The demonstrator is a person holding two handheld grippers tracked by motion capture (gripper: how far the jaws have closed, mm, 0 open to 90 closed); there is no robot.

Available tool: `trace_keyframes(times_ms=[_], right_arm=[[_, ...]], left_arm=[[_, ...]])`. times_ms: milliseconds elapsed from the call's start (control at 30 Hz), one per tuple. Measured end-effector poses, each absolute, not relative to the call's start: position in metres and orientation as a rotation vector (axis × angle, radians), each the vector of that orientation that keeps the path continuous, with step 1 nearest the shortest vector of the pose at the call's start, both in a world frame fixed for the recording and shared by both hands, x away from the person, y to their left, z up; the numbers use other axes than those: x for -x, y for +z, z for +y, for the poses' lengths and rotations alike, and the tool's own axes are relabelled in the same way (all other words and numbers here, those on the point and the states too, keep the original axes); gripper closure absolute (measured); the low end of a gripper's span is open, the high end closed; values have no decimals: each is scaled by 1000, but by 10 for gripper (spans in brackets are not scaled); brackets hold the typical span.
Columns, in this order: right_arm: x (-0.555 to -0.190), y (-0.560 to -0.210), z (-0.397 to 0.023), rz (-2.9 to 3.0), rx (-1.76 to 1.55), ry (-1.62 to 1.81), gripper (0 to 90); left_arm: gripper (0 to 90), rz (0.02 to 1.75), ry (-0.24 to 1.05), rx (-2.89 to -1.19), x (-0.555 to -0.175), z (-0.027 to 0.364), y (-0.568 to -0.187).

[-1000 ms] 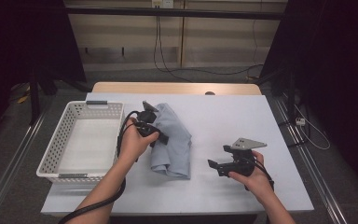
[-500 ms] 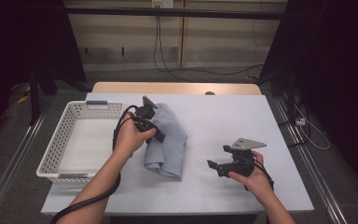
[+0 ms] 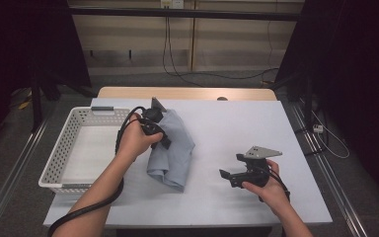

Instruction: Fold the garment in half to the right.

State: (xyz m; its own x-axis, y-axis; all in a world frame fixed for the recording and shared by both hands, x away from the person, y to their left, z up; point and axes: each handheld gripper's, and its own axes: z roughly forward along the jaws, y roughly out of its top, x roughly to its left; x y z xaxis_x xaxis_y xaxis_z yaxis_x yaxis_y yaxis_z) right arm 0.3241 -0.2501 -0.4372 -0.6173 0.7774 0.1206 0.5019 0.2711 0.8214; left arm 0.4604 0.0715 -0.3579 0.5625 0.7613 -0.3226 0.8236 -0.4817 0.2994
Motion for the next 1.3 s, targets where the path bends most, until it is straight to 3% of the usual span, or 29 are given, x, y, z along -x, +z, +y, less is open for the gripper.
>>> trace_keyframes(times_ms=[1300], right_arm=[[-323,-436,-250,2244,-1157,1286,70]], left_arm=[[746,1284,-133,-2541,-468,67,-333]])
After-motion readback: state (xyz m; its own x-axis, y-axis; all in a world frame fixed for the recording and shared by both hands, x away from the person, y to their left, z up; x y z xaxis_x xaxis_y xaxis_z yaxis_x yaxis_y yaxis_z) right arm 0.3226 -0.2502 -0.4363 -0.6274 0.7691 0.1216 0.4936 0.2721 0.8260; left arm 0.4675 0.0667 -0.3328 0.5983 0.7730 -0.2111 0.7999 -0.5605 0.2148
